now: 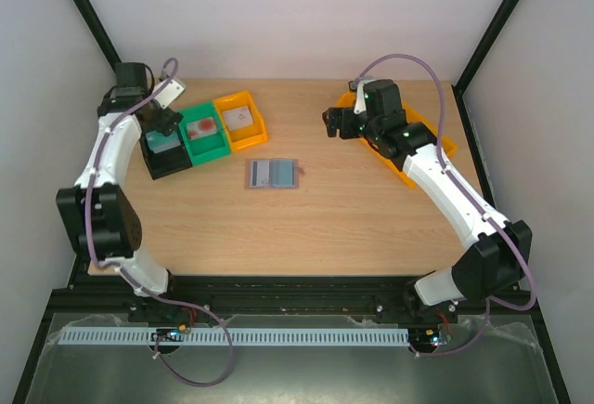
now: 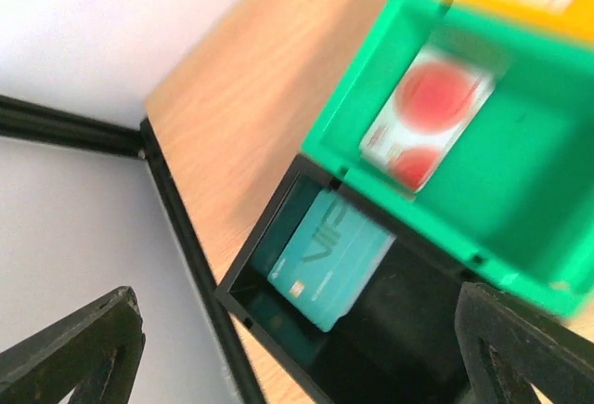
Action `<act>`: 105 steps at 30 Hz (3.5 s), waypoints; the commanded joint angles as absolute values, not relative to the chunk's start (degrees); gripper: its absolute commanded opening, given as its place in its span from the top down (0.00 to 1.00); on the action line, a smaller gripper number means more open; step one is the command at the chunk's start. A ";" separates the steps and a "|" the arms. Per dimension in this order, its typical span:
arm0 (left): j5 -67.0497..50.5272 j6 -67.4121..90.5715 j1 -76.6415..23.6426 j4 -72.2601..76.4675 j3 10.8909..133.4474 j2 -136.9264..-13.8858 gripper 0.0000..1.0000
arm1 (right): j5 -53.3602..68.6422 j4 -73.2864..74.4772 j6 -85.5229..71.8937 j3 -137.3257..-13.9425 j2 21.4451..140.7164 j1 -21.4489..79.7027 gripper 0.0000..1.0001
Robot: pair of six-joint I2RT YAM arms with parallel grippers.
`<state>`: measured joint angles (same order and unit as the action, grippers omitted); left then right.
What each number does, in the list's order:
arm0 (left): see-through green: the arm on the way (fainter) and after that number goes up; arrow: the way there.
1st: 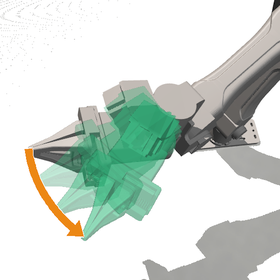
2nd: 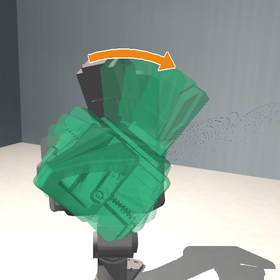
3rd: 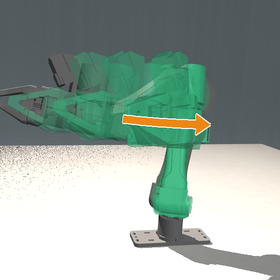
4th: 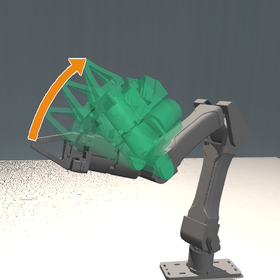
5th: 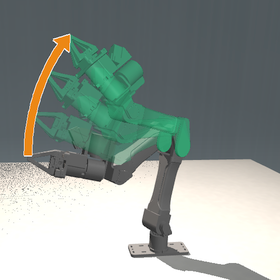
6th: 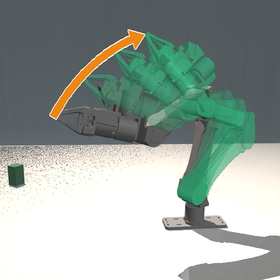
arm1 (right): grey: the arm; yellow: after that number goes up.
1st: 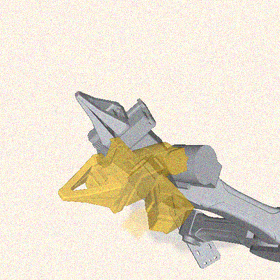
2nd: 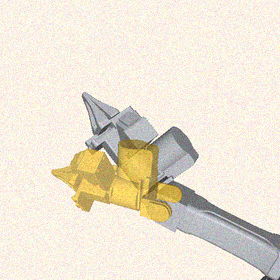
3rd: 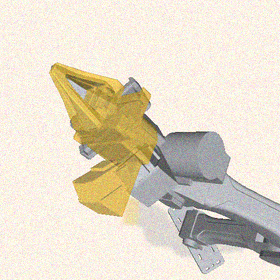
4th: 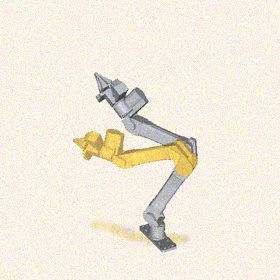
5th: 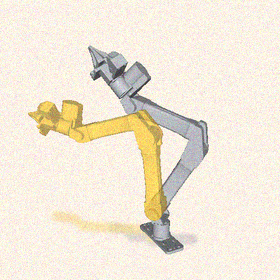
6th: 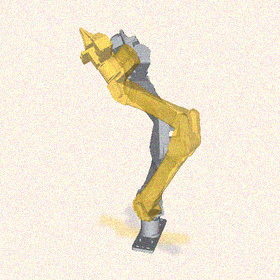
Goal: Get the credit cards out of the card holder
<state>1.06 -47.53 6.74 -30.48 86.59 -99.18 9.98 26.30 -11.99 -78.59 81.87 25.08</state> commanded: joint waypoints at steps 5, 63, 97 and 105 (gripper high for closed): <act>-22.81 -23.13 -2.30 -34.37 70.29 -82.46 0.07 | 8.01 17.72 -22.51 -73.68 87.96 31.56 0.07; -29.48 23.59 -8.88 5.74 40.93 -92.46 0.01 | -6.67 13.17 -18.42 -77.75 121.61 42.56 0.01; -35.85 21.91 -11.69 7.86 42.40 -96.88 0.01 | 13.00 8.41 -16.05 -72.39 119.92 40.25 0.53; -39.13 23.98 -11.63 11.82 40.18 -96.70 0.01 | 23.53 3.23 -17.97 -68.99 117.17 40.19 0.69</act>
